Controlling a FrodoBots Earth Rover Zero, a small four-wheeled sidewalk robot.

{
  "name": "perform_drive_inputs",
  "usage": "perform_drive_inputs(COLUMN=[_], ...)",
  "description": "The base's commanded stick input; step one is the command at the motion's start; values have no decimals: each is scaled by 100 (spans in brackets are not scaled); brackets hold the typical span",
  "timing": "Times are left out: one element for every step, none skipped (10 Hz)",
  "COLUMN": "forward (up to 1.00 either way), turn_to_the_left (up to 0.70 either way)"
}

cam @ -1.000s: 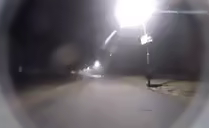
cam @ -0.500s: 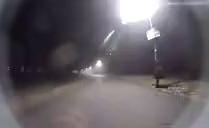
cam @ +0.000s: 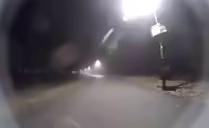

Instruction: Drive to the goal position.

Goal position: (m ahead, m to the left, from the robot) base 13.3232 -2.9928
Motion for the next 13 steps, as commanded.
perform_drive_inputs(forward=[100,100,100,100,100,100,100,100,100,100,100,100,100], turn_to_the_left=[-4,-3,-2,-1,0,0,0,1,3,4,6,8,8])
